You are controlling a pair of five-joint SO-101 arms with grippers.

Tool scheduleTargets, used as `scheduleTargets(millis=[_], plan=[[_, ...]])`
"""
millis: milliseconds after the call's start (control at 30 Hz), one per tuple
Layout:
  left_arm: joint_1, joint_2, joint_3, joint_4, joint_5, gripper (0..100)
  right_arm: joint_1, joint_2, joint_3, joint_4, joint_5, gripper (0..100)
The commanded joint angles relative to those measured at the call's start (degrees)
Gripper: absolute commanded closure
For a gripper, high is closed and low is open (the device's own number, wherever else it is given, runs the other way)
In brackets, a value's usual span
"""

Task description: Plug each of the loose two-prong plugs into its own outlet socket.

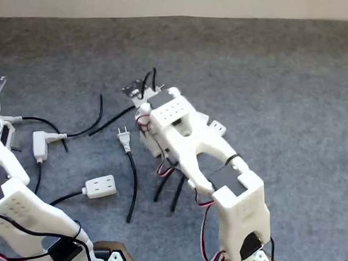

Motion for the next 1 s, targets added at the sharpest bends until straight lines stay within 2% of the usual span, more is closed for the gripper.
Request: scheduleTargets(millis=[0,200,367,433,633,967], plan=[[-0.13,-0.48,-0.22,-0.18,-0.35,78,1.19,-1.36,-5.23,-0.92,16.26,99.2],[-0.13,-0.48,-0.22,-0.18,-0.35,78,-1.10,4.79,1.36,-8.48,17.05,95.9],[-0.48,-0.48,-0.22,-0.18,-0.62,78,-0.92,8.04,1.71,-9.63,16.79,79.7],[-0.84,-0.48,-0.22,-0.26,-0.62,78,-0.66,7.52,1.71,-8.84,14.51,75.9],[-0.92,-0.48,-0.22,-0.44,-0.62,78,-0.04,2.59,2.59,-7.87,10.90,75.6],[-1.01,-0.48,-0.22,-0.26,-0.62,78,5.49,2.15,5.05,-7.69,11.16,75.6]])
